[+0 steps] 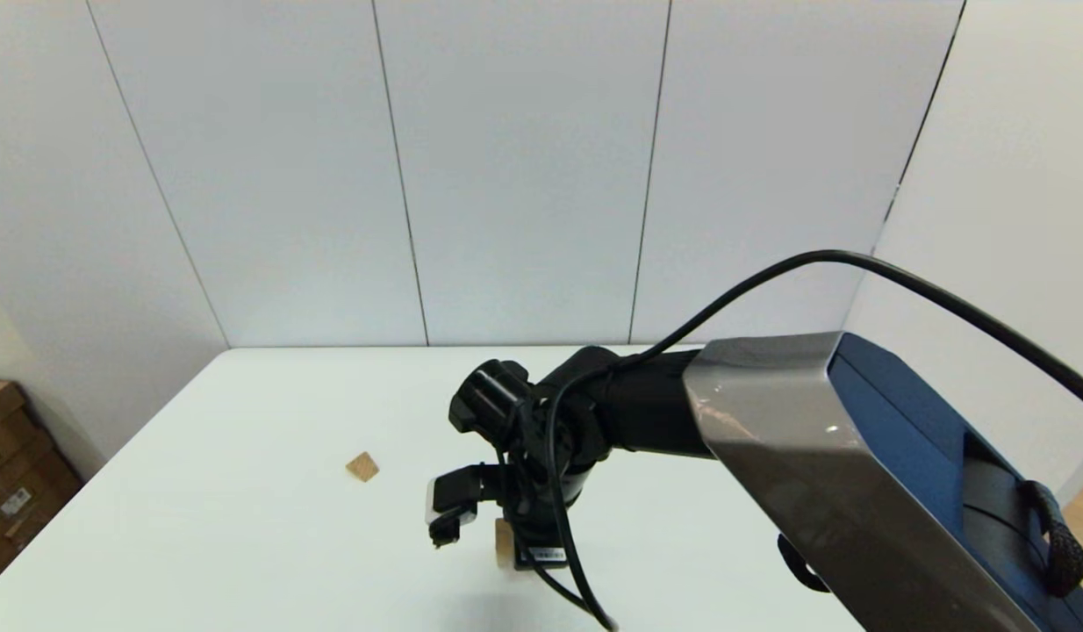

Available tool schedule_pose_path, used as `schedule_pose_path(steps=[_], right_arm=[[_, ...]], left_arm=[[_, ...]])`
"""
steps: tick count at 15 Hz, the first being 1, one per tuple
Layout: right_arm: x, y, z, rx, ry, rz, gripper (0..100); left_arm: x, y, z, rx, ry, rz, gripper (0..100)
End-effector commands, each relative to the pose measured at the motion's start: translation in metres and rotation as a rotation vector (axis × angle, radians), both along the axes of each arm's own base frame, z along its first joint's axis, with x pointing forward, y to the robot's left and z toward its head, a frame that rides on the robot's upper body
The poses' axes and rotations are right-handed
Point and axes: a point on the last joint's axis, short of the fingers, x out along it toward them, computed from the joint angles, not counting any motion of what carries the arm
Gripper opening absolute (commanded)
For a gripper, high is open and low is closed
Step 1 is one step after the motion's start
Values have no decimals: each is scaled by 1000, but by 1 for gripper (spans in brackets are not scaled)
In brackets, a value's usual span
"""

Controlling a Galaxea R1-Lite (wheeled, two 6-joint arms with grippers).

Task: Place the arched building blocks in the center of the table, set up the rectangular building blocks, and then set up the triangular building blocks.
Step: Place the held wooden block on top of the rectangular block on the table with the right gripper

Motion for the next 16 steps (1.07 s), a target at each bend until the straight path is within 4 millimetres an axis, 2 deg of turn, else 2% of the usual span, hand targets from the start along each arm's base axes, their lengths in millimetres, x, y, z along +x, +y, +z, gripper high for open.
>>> schedule_pose_path(steps=[1, 16], right_arm=[[0, 0, 0, -4, 0, 5, 0], [0, 0, -2, -9, 1, 9, 0]], left_arm=[[0, 0, 0, -1, -1, 1, 100], [0, 0, 0, -1, -1, 0, 100]])
